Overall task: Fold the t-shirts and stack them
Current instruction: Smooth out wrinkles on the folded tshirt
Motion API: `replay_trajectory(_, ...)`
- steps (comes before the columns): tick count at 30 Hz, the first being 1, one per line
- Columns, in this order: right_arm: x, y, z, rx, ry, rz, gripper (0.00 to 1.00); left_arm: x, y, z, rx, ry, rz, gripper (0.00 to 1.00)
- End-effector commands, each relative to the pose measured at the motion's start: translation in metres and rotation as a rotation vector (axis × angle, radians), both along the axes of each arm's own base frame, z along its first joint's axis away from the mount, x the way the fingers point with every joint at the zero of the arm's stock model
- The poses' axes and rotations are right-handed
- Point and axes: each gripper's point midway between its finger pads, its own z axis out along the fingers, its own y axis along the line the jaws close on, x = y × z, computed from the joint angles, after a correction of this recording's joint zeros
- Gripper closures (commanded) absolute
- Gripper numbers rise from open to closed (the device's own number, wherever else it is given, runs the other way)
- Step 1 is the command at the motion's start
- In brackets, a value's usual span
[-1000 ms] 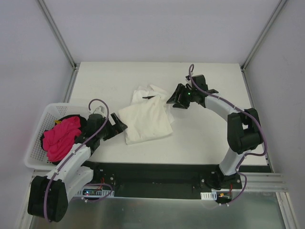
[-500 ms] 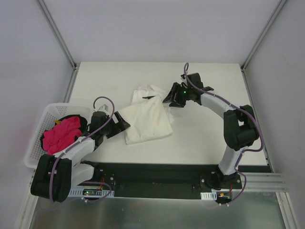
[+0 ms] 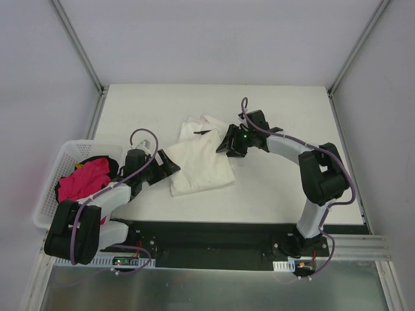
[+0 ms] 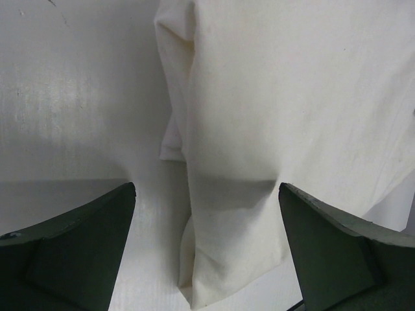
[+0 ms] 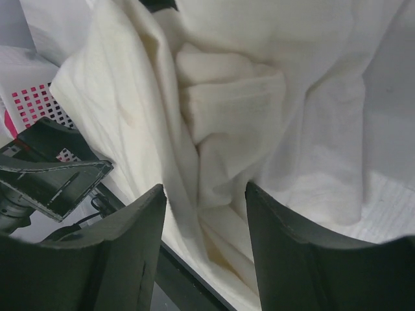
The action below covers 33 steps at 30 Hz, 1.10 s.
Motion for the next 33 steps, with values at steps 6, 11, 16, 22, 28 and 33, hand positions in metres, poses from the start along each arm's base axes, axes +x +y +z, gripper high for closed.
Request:
replay_trajectory(6,0.001,-0.027,0.005,0.037,-0.019,-0.037,0.45,0.008,-0.019,0.010,-0.055,0.002,-0.048,0.09)
replay_trajectory(11,-0.006,-0.029,0.004,0.062,-0.011,-0.037,0.45,0.009,-0.034,0.006,-0.050,0.021,-0.084,0.10)
replay_trajectory(16,-0.015,-0.016,0.010,0.084,-0.010,-0.011,0.45,0.012,-0.049,0.004,-0.054,0.036,-0.116,0.10)
replay_trajectory(22,-0.031,0.000,0.016,0.095,-0.005,0.024,0.45,0.012,-0.058,0.005,-0.064,0.037,-0.141,0.11)
replay_trajectory(28,-0.041,0.011,0.017,0.099,0.002,0.048,0.45,0.009,-0.058,0.004,-0.066,0.038,-0.149,0.11)
replay_trajectory(33,-0.040,0.024,0.020,0.116,-0.004,0.059,0.45,0.007,-0.059,0.003,-0.073,0.037,-0.155,0.11)
